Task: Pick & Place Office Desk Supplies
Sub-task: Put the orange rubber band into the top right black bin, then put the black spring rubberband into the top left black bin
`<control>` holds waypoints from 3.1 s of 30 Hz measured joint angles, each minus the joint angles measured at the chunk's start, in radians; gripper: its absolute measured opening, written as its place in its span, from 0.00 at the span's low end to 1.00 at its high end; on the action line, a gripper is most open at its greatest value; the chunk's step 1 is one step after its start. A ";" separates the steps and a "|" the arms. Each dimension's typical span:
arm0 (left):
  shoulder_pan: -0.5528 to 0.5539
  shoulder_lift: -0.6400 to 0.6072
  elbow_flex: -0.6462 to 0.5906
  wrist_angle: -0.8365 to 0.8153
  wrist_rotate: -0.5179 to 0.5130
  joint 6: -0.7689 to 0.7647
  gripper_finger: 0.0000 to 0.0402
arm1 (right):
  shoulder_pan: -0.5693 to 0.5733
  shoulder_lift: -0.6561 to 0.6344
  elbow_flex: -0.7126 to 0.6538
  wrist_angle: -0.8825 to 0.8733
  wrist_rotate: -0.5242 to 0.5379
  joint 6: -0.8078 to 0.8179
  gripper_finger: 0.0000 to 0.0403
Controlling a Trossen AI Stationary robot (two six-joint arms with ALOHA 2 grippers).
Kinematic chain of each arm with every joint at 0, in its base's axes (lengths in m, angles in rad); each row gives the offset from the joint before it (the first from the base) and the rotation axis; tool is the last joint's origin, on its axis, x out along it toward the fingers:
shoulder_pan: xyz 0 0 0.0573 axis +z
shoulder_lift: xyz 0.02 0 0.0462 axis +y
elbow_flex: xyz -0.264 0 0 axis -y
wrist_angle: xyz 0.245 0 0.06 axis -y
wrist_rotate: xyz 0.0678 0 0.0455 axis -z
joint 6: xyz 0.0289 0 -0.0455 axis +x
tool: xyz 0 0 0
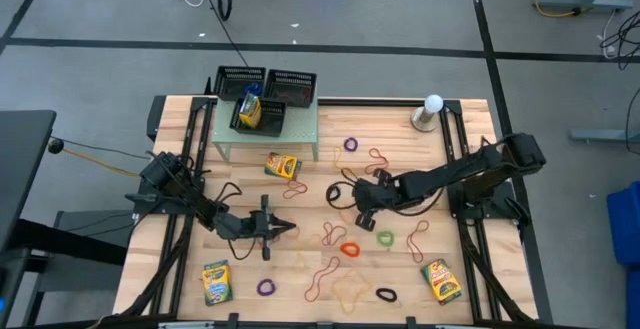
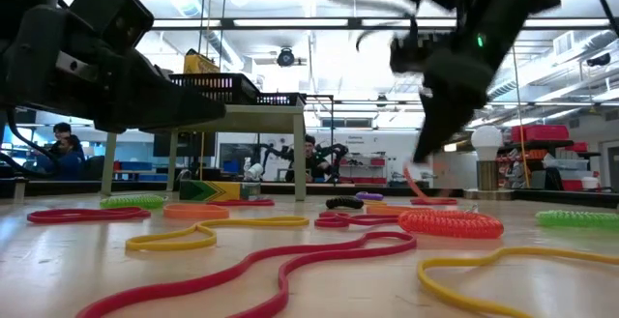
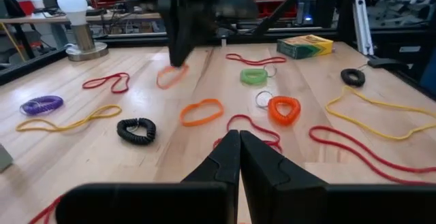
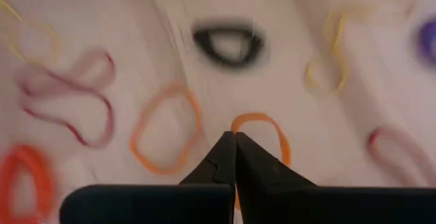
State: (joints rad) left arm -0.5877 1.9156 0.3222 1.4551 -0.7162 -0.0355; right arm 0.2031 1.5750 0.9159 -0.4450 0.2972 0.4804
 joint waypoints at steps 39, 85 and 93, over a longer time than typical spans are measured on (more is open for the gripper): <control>0.125 0.000 0.011 0.006 -0.036 0.021 0.03 | -0.679 0.437 0.782 0.462 -0.291 -0.582 0.07; 0.107 -0.101 0.037 -0.137 0.135 -0.141 0.03 | -0.134 -0.348 -0.400 0.822 0.111 -0.445 0.03; -0.040 -0.407 0.072 -0.824 -0.026 -0.375 0.04 | -0.132 -0.348 -0.417 0.837 0.111 -0.458 0.03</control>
State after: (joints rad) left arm -0.6275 1.5090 0.3940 0.6312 -0.7426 -0.4105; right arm 0.0708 1.2270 0.4984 0.3920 0.4080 0.0223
